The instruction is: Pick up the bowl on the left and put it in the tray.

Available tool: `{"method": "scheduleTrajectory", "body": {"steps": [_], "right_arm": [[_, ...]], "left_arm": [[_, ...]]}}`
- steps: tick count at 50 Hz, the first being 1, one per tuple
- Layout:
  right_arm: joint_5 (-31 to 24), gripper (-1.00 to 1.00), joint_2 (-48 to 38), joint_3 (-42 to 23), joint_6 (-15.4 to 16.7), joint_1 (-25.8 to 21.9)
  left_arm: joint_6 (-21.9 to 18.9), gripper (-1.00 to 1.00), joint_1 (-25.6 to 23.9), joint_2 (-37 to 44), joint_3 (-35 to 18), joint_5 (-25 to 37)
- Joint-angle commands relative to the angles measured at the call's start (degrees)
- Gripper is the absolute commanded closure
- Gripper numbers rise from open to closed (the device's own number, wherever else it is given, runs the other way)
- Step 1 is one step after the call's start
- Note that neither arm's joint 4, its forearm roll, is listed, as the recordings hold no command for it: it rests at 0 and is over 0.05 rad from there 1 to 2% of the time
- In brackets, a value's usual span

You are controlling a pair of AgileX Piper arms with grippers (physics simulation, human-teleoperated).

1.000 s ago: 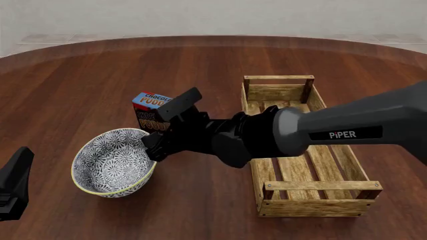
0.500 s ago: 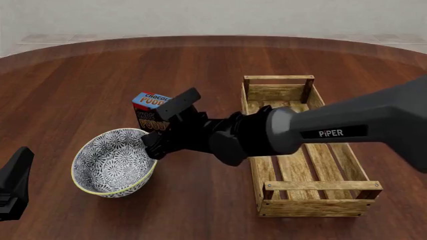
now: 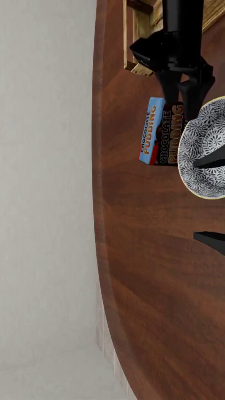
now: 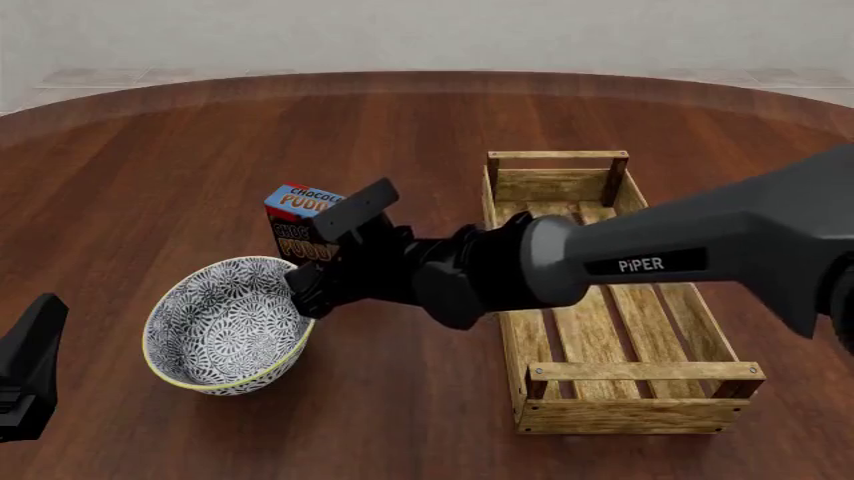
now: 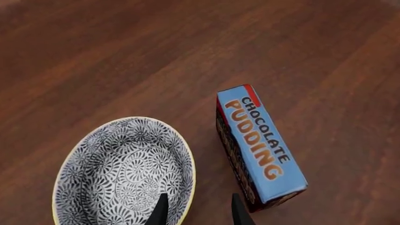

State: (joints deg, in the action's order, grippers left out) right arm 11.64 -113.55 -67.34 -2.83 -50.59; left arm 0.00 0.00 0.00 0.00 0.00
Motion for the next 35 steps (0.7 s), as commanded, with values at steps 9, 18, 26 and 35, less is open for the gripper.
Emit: {"method": "scheduleTrajectory", "body": {"steps": [9, 18, 26, 35], "right_arm": [[0.2, -1.00, -0.8, -0.2, 0.1, -0.2], [0.4, -1.00, -1.2, -0.4, -0.2, -0.1], [0.6, -1.00, -1.8, -0.6, -0.2, -0.1], [0.4, -1.00, -2.7, -1.4, -0.1, 0.2]], "left_arm": [[0.0, -1.00, 0.0, 0.0, 0.0, 0.0], [0.0, -1.00, 0.0, 0.0, 0.0, 0.0], [0.0, -1.00, 0.0, 0.0, 0.0, 0.0], [0.0, -1.00, 0.0, 0.0, 0.0, 0.0]]}}
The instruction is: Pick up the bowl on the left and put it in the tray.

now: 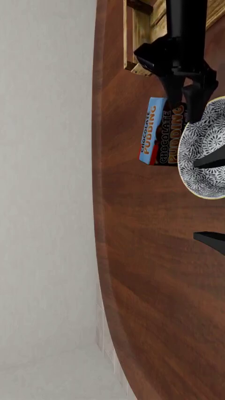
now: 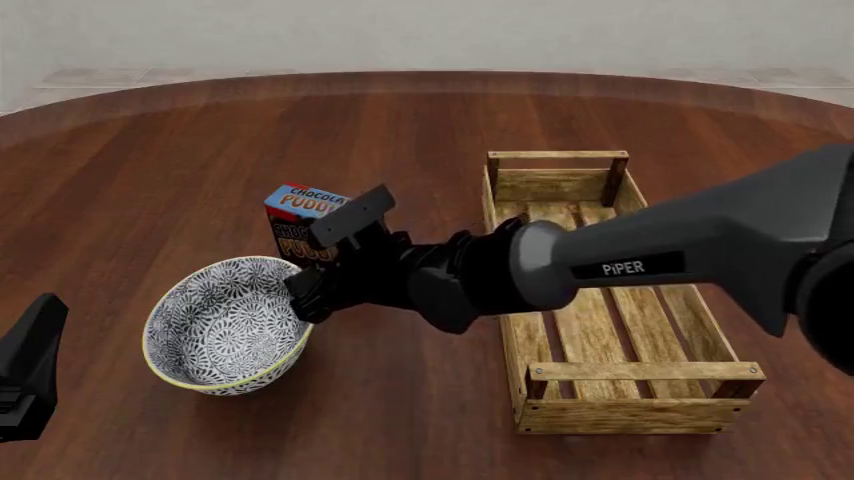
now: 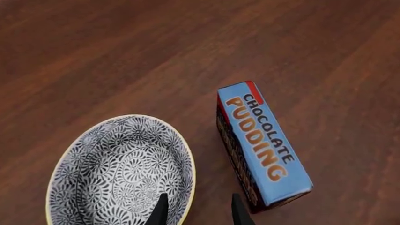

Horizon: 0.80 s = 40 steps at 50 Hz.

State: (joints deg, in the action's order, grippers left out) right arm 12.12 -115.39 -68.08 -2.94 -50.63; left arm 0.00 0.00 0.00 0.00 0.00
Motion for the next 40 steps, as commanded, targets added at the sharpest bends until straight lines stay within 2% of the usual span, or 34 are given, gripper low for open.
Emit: {"method": "scheduleTrajectory", "body": {"steps": [1, 40], "right_arm": [[-0.1, -1.00, -1.0, -0.8, 0.3, 0.2], [0.7, -1.00, -3.0, -1.3, 0.1, -1.0]], "left_arm": [[0.0, -1.00, 0.0, 0.0, 0.0, 0.0], [0.0, -1.00, 0.0, 0.0, 0.0, 0.0]]}}
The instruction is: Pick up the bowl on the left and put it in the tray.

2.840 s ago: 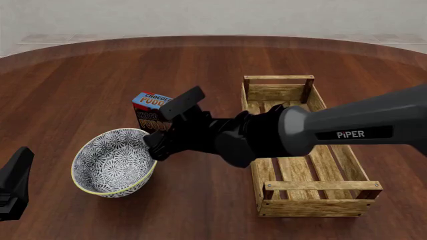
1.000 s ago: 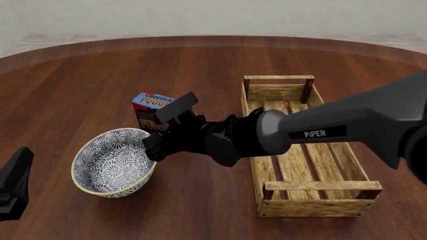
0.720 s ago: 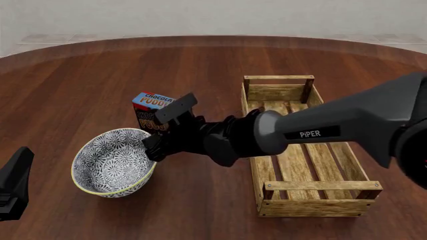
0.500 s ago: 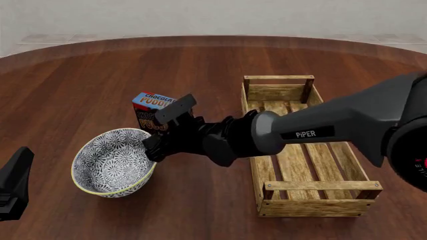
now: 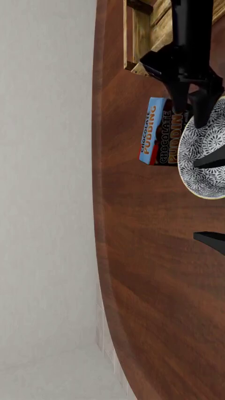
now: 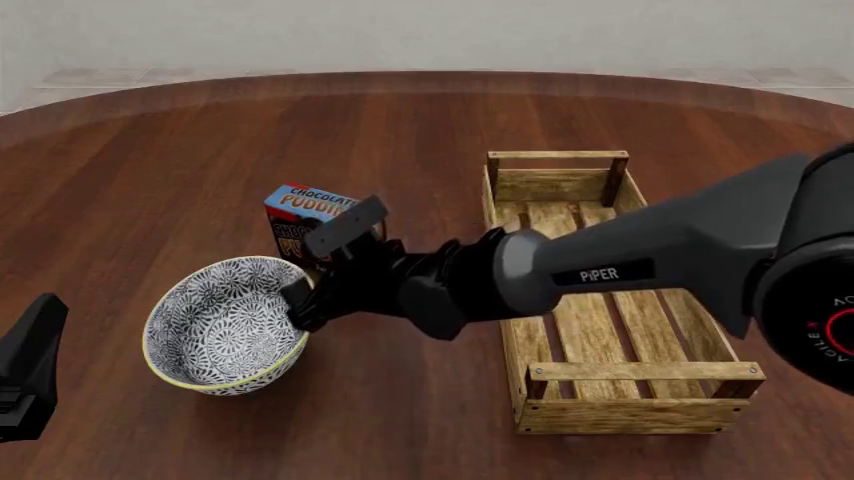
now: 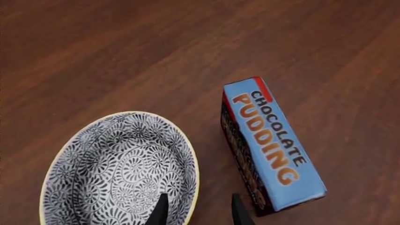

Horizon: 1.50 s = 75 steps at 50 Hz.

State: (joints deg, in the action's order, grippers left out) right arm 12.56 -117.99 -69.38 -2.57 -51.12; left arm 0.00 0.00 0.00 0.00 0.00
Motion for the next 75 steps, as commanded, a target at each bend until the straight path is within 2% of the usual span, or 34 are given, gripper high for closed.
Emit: {"method": "scheduleTrajectory", "body": {"steps": [1, 67, 68, 75], "right_arm": [[0.3, -1.00, -0.4, -0.1, -0.2, -0.5], [-0.3, -1.00, -6.1, -5.0, -0.6, -0.4], [-0.2, 1.00, -6.1, -5.0, -0.5, -0.4], [-0.3, 1.00, -5.8, -4.7, -1.1, -0.8]], "left_arm": [[0.0, -1.00, 0.0, 0.0, 0.0, 0.0], [0.0, -1.00, 0.0, 0.0, 0.0, 0.0], [0.0, -1.00, 0.0, 0.0, 0.0, 0.0], [0.0, -1.00, 0.0, 0.0, 0.0, 0.0]]}}
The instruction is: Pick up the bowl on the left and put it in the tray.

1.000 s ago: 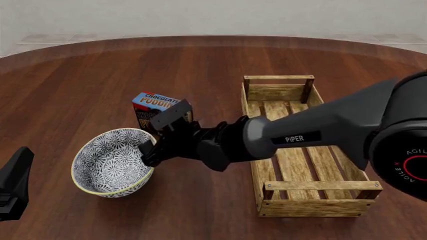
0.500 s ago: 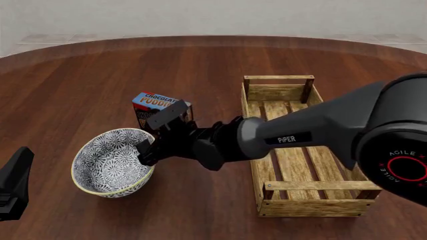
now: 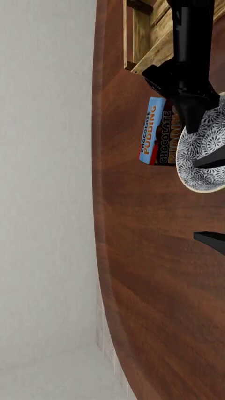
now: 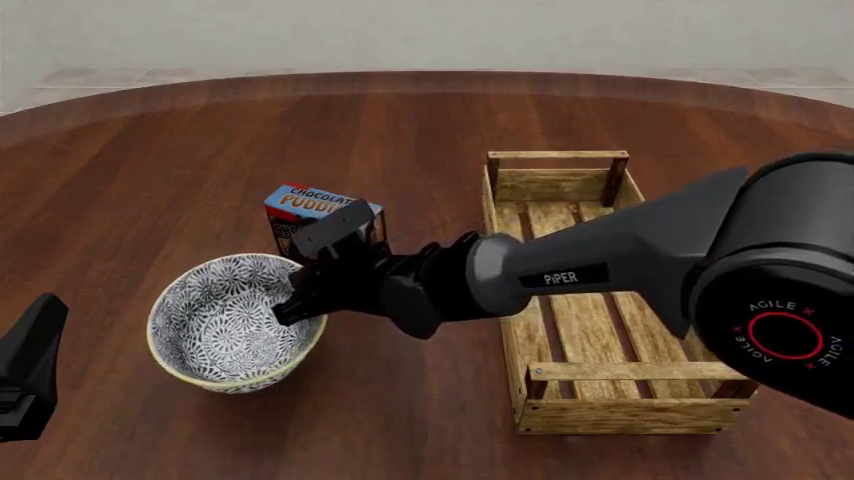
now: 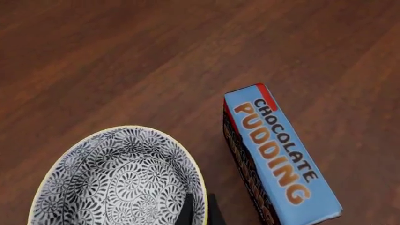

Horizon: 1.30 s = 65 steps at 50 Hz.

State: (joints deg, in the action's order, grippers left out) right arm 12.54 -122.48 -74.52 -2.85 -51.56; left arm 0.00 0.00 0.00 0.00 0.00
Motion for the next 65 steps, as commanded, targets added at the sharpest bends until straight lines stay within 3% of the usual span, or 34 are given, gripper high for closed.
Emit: {"method": "scheduleTrajectory", "body": {"steps": [1, 53, 65], "right_arm": [[-0.3, 1.00, -1.4, 0.3, -0.8, -0.3], [3.7, 1.00, 4.3, 7.0, -4.7, -2.7], [3.8, 1.00, 5.9, 7.7, -4.4, -2.2]], "left_arm": [[0.0, -1.00, 0.0, 0.0, 0.0, 0.0], [0.0, -1.00, 0.0, 0.0, 0.0, 0.0], [0.0, -1.00, 0.0, 0.0, 0.0, 0.0]]}}
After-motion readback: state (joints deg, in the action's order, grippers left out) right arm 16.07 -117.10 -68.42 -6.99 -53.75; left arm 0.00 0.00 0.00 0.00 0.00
